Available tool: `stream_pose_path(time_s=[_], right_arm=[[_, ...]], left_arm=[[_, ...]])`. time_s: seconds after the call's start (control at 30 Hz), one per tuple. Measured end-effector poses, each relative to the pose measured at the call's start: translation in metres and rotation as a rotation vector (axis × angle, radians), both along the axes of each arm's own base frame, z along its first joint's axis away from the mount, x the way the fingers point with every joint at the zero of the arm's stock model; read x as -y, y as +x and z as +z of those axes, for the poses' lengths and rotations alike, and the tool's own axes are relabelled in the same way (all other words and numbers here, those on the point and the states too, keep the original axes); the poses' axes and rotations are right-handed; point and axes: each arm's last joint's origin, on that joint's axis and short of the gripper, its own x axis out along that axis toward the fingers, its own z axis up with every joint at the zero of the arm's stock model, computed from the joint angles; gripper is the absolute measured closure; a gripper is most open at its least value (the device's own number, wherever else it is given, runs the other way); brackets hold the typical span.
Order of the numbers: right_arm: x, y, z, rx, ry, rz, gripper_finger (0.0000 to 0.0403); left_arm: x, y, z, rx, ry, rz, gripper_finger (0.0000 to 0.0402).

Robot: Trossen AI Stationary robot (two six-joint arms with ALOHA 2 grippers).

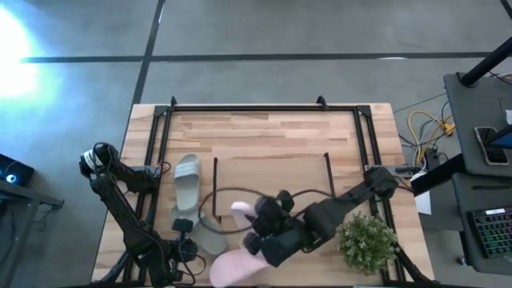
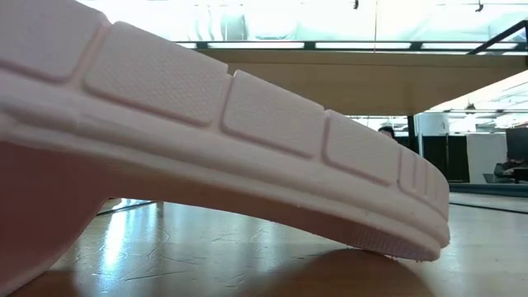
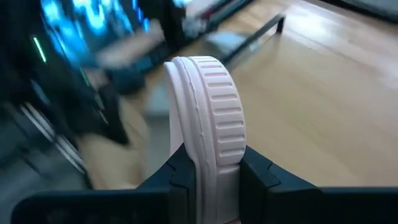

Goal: Pick and place slides into the shelf
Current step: Put the right pink slide on the shelf

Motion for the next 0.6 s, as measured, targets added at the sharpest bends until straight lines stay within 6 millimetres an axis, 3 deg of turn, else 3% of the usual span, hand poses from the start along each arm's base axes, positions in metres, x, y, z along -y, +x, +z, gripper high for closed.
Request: stream_pose_path(time_s=[0.17, 0.3, 0.47, 0.6], right_arm=[[0.009, -0.011, 0.019, 0.226, 0.197, -0.272, 0.0336], [0.013, -0.012, 0.019, 0.301, 0.307, -0.392, 0.0336], [0.016, -0.008, 0.011, 0.33, 0.417, -0.476, 0.0335], [0.022, -0.007, 0.009, 0.437, 0.394, -0.582, 0.0334]], left_arm=[[0.004, 0.003, 0.008, 0.02, -0.026, 0.0, 0.0402], [0.011, 0.007, 0.021, 0.106, -0.042, 0.017, 0.0402], [0.022, 0.007, 0.055, 0.406, 0.076, 0.054, 0.0402], [0.032, -0.001, 0.089, 0.671, 0.186, 0.126, 0.0402]])
